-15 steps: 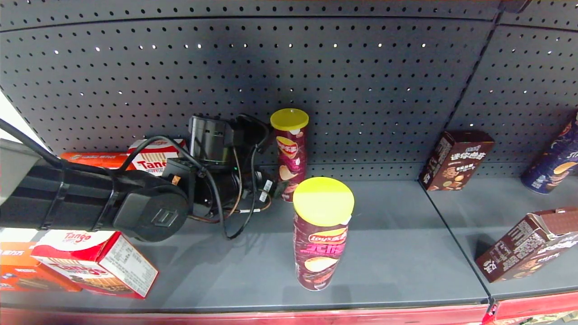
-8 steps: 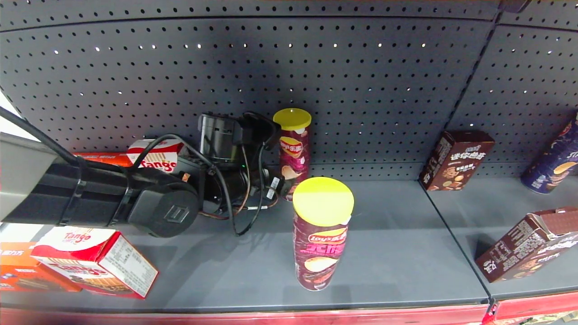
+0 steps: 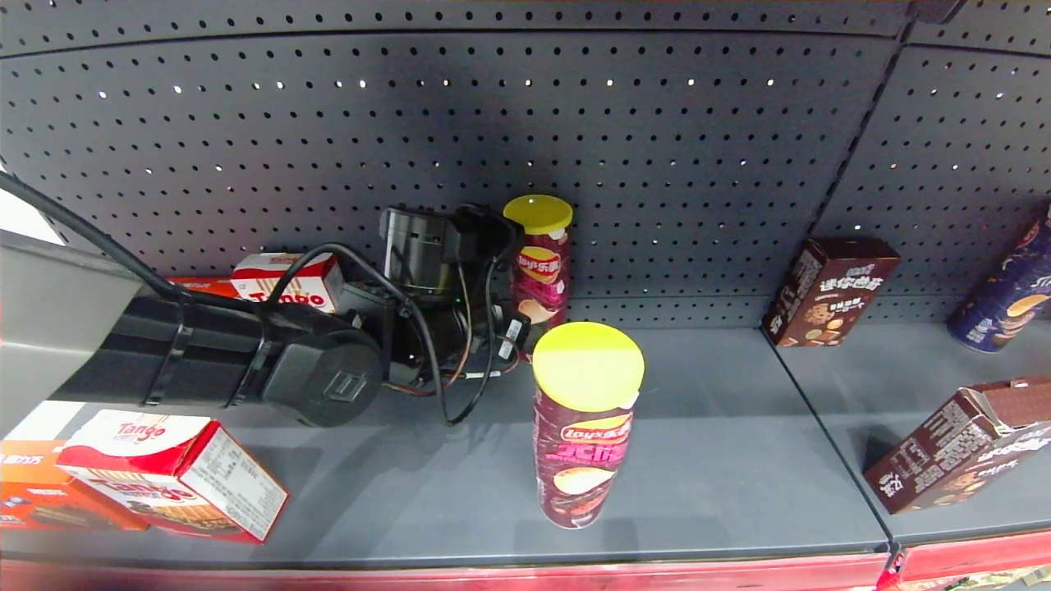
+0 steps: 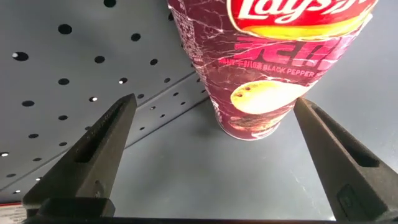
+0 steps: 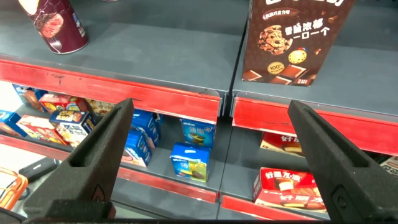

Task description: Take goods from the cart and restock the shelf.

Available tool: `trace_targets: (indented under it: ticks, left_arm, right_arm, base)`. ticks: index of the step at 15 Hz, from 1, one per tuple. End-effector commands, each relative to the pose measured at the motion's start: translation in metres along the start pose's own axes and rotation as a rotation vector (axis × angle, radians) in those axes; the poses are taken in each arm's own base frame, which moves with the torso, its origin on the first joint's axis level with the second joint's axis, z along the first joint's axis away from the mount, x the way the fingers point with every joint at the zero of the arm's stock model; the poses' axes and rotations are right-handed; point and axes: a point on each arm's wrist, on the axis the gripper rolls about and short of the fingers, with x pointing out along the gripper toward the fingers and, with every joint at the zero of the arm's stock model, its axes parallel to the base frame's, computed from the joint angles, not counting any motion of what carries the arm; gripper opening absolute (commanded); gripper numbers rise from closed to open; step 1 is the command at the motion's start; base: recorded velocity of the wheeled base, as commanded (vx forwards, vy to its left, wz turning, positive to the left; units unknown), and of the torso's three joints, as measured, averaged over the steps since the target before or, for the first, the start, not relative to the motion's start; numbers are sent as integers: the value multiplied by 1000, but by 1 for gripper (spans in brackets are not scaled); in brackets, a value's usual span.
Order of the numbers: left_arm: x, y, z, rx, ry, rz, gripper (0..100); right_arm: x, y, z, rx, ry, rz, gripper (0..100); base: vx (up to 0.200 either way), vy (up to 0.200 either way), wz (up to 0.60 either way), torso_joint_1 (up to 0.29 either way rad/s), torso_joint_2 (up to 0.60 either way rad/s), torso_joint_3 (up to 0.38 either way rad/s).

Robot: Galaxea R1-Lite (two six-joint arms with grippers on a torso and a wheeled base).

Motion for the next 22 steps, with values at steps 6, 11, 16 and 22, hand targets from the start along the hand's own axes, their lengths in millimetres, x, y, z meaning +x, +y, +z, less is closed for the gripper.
trace_targets:
  ticks: [6, 11, 16, 22]
  left_arm:
    - [-6, 2, 3, -15, -6, 26, 100]
    - [-40, 14, 6, -21, -19, 38, 100]
    - [-63, 25, 18, -34, -58, 58, 100]
    - [-112, 53, 38, -70, -165, 129, 100]
  right_arm:
    - [0, 0, 0, 0, 1, -1, 100]
    - [0, 0, 0, 0, 1, -1, 100]
    - [0, 0, 0, 0, 1, -1, 100]
    - [0, 0, 0, 0, 1, -1, 100]
  base:
    - [0, 0, 0, 0, 0, 0]
    - [0, 0, 0, 0, 0, 0]
    - [0, 0, 0, 0, 0, 0]
    - [0, 0, 0, 0, 0, 0]
